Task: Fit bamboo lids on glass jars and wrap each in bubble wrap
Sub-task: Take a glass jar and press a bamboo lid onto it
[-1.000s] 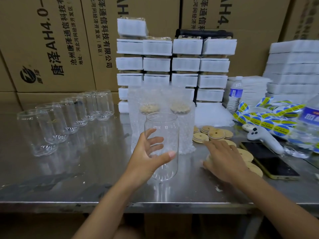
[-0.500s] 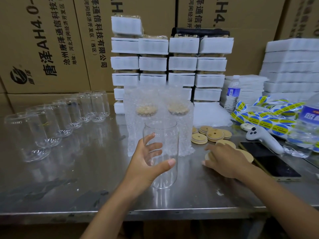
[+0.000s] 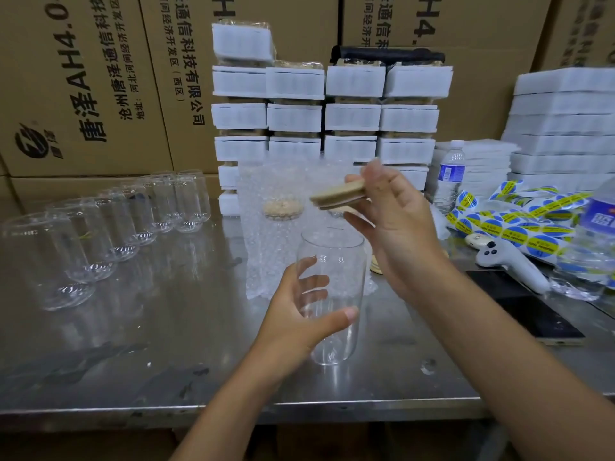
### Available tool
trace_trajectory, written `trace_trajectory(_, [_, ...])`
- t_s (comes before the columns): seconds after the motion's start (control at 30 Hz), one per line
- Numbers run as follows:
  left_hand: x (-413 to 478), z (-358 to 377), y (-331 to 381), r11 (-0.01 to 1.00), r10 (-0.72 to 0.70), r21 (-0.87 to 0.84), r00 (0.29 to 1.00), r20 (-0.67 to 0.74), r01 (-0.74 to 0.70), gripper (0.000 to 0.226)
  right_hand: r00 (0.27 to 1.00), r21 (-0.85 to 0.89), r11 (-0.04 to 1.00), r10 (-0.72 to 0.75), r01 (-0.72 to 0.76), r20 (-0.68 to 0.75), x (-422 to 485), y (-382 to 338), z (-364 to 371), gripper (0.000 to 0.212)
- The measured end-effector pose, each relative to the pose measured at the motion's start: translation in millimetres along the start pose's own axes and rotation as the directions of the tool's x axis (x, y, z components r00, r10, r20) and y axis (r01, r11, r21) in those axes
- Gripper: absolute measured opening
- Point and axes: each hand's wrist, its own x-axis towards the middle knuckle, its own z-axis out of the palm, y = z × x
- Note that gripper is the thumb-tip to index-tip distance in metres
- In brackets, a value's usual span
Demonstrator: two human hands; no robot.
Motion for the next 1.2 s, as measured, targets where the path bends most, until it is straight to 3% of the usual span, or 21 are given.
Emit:
trace_trajectory(0.13, [0, 1, 0, 1.000, 0.002, -0.017, 1.000, -0.006, -0.002, 0.081, 0.992, -0.125, 0.986, -0.100, 0.109, 0.079, -10, 10, 6, 0.038])
trace_trajectory(0.3, [-2, -1, -2, 1.000, 0.007, -0.029, 1.000, -0.010, -0.007, 0.082, 0.987, -0.225, 0.964, -0.119, 0.142, 0.111, -18, 22, 2, 0.042])
trace_trajectory(0.43, [-1, -2, -2, 0.999, 0.009, -0.049, 1.000, -0.024, -0.011, 0.081, 0.984, -0.209, 0.962, -0.159, 0.172, 0.078, -19, 29, 0, 0.036])
trace_trajectory(0.67, [1, -6, -2, 1.000, 0.001, -0.012, 1.000, -0.017, -0.001, 0.077, 0.985, -0.180, 0.969, -0.156, 0.168, 0.078, -15, 33, -5, 0.047])
trace_trajectory(0.83, [1, -8, 0, 0.998, 0.020, 0.053, 1.000, -0.008, -0.019, 0.079, 0.958, -0.388, 0.889, -0.160, 0.244, 0.238, -13, 28, -7, 0.019])
trace_trajectory(0.9, [0, -5, 2, 0.996, 0.043, 0.077, 0.999, 0.002, -0.043, 0.081, 0.934, -0.458, 0.829, -0.197, 0.322, 0.298, -14, 28, -3, 0.022])
trace_trajectory(1.07, [3, -4, 4, 0.993, 0.067, 0.099, 0.998, -0.006, -0.066, 0.083, 0.912, -0.420, 0.832, -0.223, 0.362, 0.345, -8, 25, 1, 0.021])
trace_trajectory(1.2, [7, -8, 4, 0.992, 0.060, 0.109, 0.998, 0.004, -0.060, 0.086, 0.878, -0.464, 0.774, -0.240, 0.430, 0.414, -3, 25, -1, 0.027])
